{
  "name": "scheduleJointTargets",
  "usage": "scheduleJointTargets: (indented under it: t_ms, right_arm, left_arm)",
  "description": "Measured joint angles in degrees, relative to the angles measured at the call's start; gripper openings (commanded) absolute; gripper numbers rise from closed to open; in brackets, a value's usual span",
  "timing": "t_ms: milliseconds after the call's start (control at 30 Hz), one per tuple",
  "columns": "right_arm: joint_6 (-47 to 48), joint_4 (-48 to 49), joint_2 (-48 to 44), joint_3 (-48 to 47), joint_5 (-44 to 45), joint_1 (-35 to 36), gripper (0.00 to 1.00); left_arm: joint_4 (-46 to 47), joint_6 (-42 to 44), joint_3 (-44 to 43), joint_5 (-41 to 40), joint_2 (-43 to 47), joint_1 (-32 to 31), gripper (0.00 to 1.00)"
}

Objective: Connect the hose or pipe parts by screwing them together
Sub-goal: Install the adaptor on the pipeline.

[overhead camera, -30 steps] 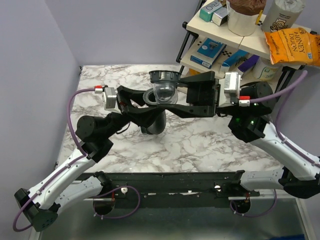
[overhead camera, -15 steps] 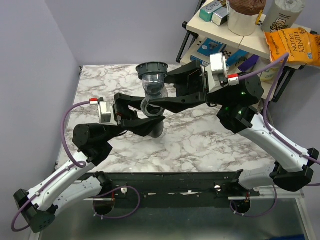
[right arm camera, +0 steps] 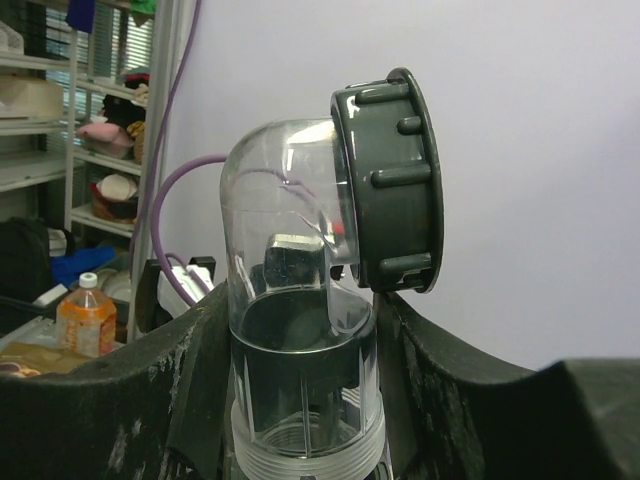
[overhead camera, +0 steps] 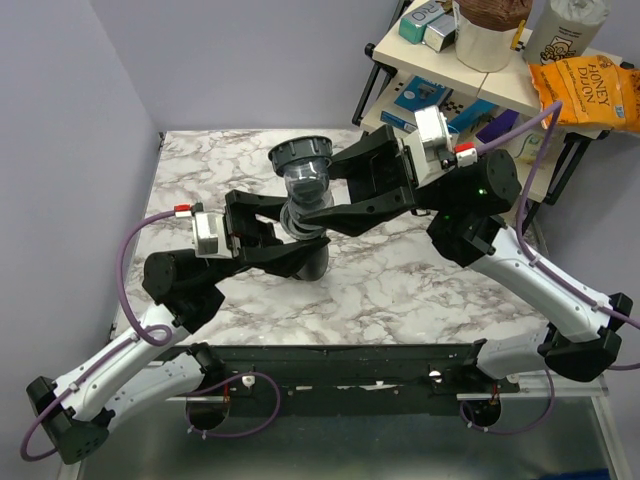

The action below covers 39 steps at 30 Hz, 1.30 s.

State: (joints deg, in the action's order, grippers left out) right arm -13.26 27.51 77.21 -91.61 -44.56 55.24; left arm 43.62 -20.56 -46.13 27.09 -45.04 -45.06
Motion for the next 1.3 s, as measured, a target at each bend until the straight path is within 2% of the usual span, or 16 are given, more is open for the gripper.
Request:
scheduleJointTargets:
  t_ms: [233, 933, 1100, 1300]
  right_arm:
    - [-3.5, 3.0, 1.9, 0.8, -1.0, -0.1, 0.01]
    - [-10.8, 4.0, 4.0, 1.0, -5.6, -1.2, 0.01]
    - [-13.5, 7.2, 4.3, 2.0, -6.4, -1.8, 0.01]
    - [-18.6, 15.9, 3.8, 7.6, -5.9, -3.3, 0.01]
  left_arm:
    - [-0.6, 0.0, 0.0, 0.0, 0.8, -0.6, 0.00]
    - [-3.3, 1.6, 0.3, -0.5, 2.5, -0.9, 0.00]
    - [-3.6, 2.2, 0.3, -0.8, 2.6, -1.1, 0.00]
    - [-5.5, 3.6, 0.8, -1.2, 2.5, -1.1, 0.00]
